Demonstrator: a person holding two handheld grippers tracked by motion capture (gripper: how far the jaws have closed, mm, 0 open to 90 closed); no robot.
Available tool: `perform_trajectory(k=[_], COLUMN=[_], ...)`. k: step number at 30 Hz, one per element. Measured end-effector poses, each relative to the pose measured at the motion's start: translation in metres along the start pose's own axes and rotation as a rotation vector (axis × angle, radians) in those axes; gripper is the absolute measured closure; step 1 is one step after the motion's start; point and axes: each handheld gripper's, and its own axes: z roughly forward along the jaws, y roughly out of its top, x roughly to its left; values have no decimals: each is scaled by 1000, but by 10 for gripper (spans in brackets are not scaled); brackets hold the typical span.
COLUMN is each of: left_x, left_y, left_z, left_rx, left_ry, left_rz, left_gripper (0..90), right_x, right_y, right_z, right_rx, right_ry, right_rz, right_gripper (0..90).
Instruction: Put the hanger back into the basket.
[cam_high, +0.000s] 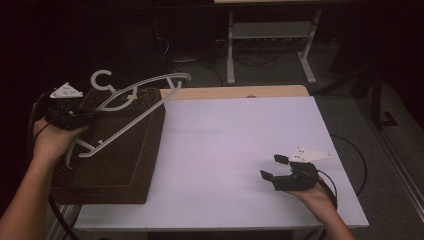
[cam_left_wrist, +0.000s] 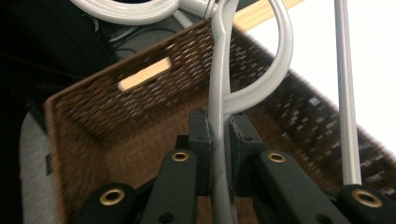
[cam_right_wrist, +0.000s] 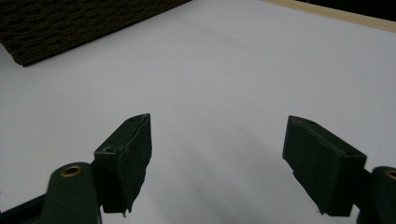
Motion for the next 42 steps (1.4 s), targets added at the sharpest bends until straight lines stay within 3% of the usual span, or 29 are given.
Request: perform_trajectory(k=[5,6,10,23,38,42], left_x=[14,21,33,50,47,48], left_y=[-17,-25,-40,-68,-77,-81], left_z=[-5,-6,-9,-11,13,18], left_rx=[19,16,40,114,180,187], left_ry=[37,43,65,118,115,101], left_rz=[-19,-49,-71,-76,-47,-56], left_gripper=[820,820,820,820,816,809], right_x=[0,-1,0,0,0,0], right_y=[0,0,-1,-1,-1,-1], right_z=[1,1,2,3,2,2], right_rx=[2,4,5,8,8,9], right_ry=[-1,-1,3,-3,-6,-5], right_rz=[0,-2,5,6,5,6], right_gripper=[232,232,232,233,235,235])
